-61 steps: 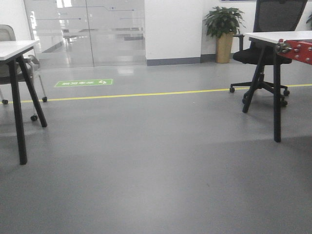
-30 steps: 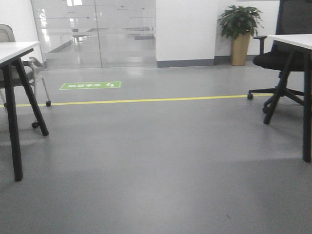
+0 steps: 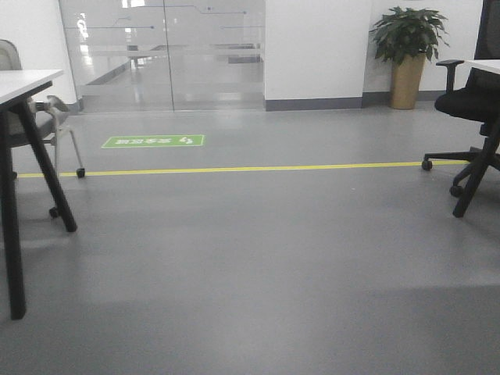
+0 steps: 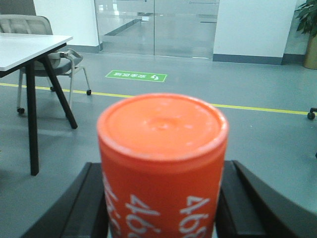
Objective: Grab orange capacitor from left shelf to right conveyor
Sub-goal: 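Drive the base to the red-framed conveyor belt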
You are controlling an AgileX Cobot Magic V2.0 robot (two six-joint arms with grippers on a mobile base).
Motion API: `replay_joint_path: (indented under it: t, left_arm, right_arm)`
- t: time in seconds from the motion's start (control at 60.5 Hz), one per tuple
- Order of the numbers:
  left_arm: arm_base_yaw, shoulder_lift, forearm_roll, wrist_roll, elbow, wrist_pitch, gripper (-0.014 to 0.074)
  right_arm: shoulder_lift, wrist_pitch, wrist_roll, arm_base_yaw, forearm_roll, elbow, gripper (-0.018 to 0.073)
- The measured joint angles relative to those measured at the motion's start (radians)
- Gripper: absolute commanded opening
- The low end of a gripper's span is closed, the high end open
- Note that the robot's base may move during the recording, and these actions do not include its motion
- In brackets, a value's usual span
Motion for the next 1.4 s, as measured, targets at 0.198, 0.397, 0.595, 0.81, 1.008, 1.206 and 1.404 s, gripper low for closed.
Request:
replay_joint_path:
  t: [0.198, 0.397, 0.595, 0.81, 1.008, 1.206, 1.404]
  left_arm:
    - [0.000, 0.000, 0.000, 0.000, 0.000, 0.000, -0.0127]
    - [0.000, 0.000, 0.000, 0.000, 0.000, 0.000, -0.0127]
    - [0.000, 0.000, 0.000, 0.000, 0.000, 0.000, -0.0127]
    - [0.000, 0.000, 0.000, 0.000, 0.000, 0.000, -0.0127]
    - [0.000, 0.000, 0.000, 0.000, 0.000, 0.000, -0.0127]
    - [0.000, 0.000, 0.000, 0.000, 0.000, 0.000, -0.0127]
    - [0.000, 0.000, 0.000, 0.000, 0.000, 0.000, -0.0127]
  right_arm:
    - [0.000, 0.000, 0.000, 0.000, 0.000, 0.000, 0.0055]
    - [0.000, 0.000, 0.000, 0.000, 0.000, 0.000, 0.0055]
    - [0.000, 0.000, 0.000, 0.000, 0.000, 0.000, 0.0055]
    - [0.000, 0.000, 0.000, 0.000, 0.000, 0.000, 0.0055]
    - [0.000, 0.000, 0.000, 0.000, 0.000, 0.000, 0.0055]
    - [0.000, 0.000, 0.000, 0.000, 0.000, 0.000, 0.0055]
    - [0.000, 0.000, 0.000, 0.000, 0.000, 0.000, 0.0055]
